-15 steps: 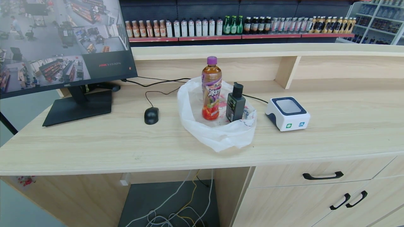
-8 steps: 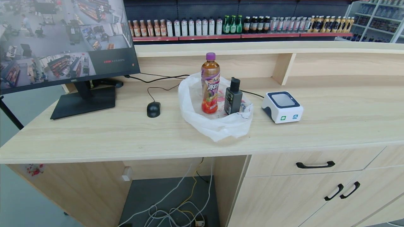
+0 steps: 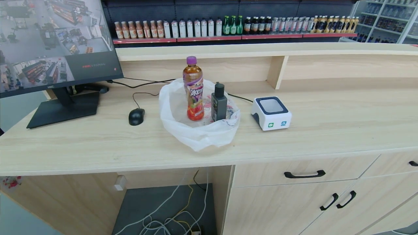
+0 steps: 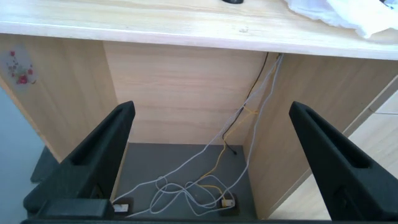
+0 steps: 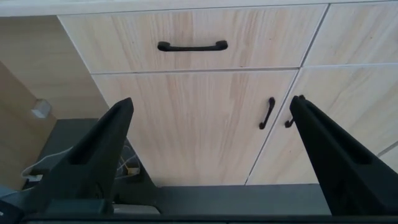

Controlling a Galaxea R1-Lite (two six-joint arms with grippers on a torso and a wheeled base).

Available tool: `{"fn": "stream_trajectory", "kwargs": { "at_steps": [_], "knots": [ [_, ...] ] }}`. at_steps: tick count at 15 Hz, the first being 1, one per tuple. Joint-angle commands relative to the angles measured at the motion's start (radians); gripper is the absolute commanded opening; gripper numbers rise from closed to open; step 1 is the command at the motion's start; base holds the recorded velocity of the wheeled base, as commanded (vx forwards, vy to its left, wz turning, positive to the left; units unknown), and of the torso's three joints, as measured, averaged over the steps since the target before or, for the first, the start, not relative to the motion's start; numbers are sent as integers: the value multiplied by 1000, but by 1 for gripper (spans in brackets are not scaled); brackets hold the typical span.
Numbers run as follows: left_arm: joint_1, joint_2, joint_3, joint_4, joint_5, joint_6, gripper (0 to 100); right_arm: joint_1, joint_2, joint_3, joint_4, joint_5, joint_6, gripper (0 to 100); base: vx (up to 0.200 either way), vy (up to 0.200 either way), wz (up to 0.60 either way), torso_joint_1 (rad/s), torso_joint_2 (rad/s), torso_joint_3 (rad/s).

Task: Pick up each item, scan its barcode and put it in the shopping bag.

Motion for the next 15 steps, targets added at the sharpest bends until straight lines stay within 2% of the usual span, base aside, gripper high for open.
{"fn": "stream_trajectory", "kwargs": {
  "at_steps": [1, 13, 15],
  "knots": [
    [0, 0, 0, 0, 1, -1, 100, 0, 4, 0, 1, 0, 0, 100, 0, -200, 0, 2, 2, 2],
    [0, 0, 0, -2, 1, 2, 100, 0, 4, 0, 0, 0, -1, 100, 0, -200, 0, 2, 4, 4],
    [0, 0, 0, 0, 1, 1, 100, 0, 4, 0, 0, 0, 0, 100, 0, 0, 0, 0, 0, 0]
  ]
}}
